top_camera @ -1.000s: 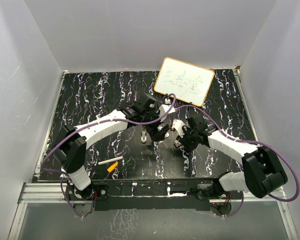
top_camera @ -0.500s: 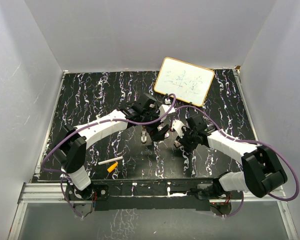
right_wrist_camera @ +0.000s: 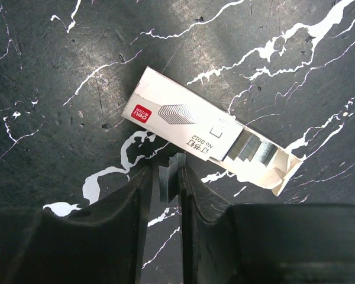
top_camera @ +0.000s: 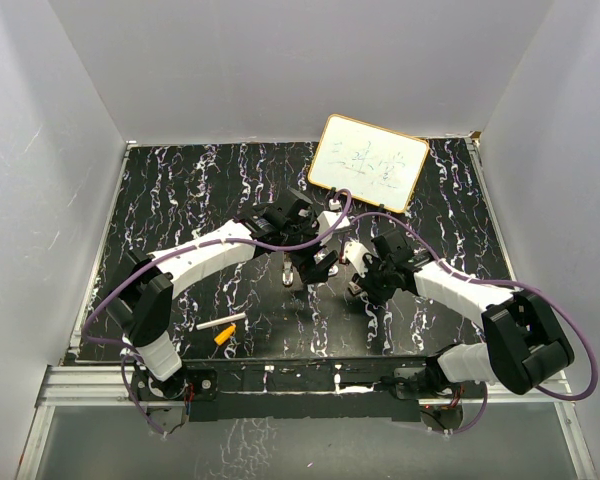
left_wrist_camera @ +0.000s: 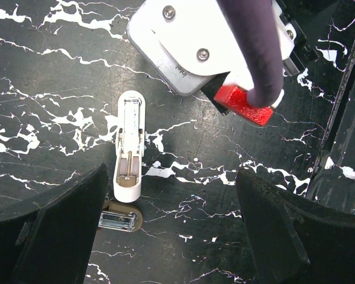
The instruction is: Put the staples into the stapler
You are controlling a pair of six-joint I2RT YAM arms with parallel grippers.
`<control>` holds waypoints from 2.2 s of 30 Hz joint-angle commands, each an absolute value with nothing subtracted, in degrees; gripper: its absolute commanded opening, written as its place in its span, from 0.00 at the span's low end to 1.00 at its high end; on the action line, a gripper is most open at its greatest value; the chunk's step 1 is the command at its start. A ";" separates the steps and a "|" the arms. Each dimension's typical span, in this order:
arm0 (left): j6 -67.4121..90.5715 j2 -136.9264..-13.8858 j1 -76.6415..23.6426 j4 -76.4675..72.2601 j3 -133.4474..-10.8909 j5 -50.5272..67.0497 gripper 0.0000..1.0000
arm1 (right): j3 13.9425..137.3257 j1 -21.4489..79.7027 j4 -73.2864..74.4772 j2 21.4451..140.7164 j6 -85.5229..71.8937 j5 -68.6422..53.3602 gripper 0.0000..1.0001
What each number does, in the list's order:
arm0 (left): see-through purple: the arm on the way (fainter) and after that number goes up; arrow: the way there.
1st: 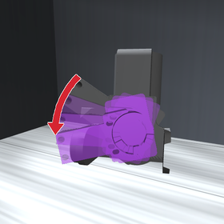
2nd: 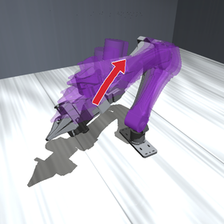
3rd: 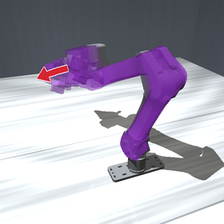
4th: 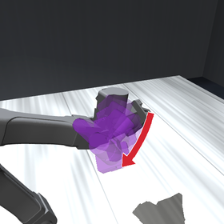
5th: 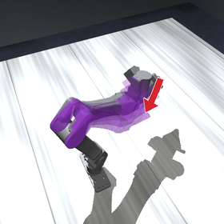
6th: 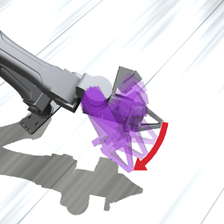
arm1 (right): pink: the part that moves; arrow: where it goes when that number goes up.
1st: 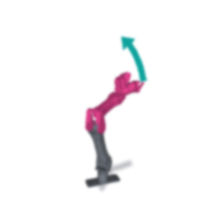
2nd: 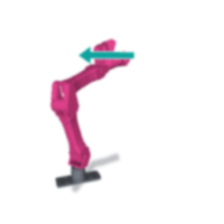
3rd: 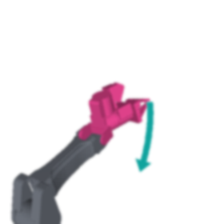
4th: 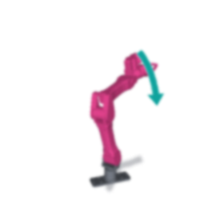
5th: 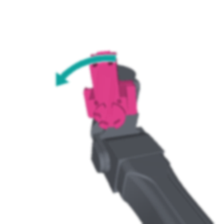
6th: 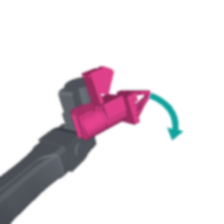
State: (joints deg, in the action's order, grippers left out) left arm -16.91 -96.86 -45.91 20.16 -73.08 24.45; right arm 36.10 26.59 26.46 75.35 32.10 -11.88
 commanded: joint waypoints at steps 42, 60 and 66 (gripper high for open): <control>-14.10 -91.57 -38.21 17.72 -71.34 29.67 0.87 | 40.82 26.84 27.76 68.12 36.96 -21.49 0.19; -11.99 -83.74 -22.69 16.24 -69.02 28.97 0.85 | 40.96 40.91 22.77 82.01 35.72 -20.18 0.21; -12.31 -83.54 -22.59 16.39 -68.64 28.91 0.85 | 40.72 42.81 22.19 83.83 34.55 -18.43 0.28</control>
